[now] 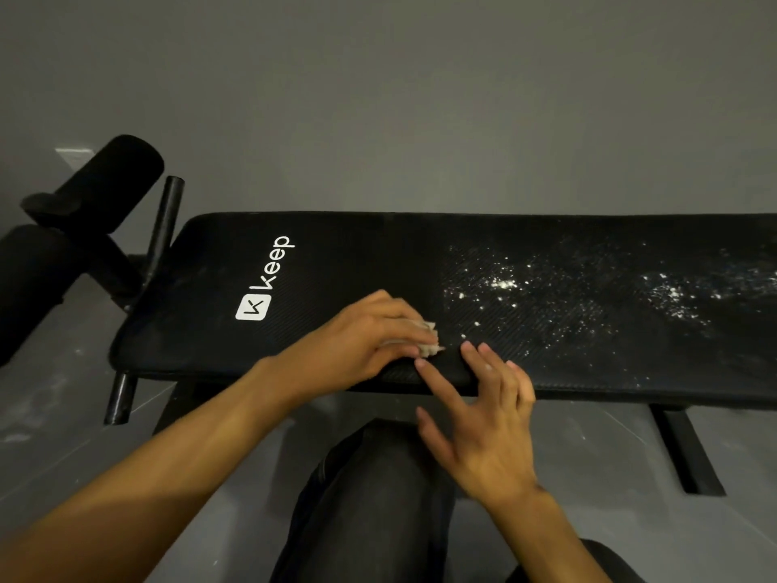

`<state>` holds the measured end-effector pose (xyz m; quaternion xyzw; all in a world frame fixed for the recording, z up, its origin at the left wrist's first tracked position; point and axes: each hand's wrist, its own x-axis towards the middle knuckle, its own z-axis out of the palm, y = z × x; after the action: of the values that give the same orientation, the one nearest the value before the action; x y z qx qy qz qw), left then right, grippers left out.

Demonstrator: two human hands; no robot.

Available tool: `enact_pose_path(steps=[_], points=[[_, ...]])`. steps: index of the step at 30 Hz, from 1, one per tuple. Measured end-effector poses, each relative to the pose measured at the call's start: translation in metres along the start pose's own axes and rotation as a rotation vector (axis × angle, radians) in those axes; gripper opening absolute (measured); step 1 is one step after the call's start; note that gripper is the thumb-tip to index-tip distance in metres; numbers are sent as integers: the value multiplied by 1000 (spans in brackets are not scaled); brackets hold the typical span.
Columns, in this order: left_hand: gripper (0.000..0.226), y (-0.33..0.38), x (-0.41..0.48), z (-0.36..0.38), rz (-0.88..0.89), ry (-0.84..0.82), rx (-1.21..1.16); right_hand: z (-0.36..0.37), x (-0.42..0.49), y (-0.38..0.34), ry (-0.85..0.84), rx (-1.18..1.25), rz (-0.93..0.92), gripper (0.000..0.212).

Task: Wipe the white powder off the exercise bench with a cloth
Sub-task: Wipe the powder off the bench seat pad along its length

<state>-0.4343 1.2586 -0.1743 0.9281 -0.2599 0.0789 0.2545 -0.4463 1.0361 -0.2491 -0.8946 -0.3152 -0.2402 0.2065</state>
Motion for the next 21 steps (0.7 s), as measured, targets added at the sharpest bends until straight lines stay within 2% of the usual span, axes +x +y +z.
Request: enact_pose_path(steps=[4,10,13,15,19,21], points=[[30,-7,23,6,-95,63,26,0,-1,1,-11,-12,-21,57],[24,4,-9,5,26,33,-42,6,-1,7,20,-30,-68,54],[27,2,0,6,33,16,6,11,1,10,43,-55,-79,55],[29,-4,18,10,-8,47,53,12,1,10,55,-65,-71,55],[29,-15,44,13,-220,179,51,10,1,7,59,-55,-70,53],[27,-13,41,15,-196,155,37,11,0,5,62,-60,-63,51]])
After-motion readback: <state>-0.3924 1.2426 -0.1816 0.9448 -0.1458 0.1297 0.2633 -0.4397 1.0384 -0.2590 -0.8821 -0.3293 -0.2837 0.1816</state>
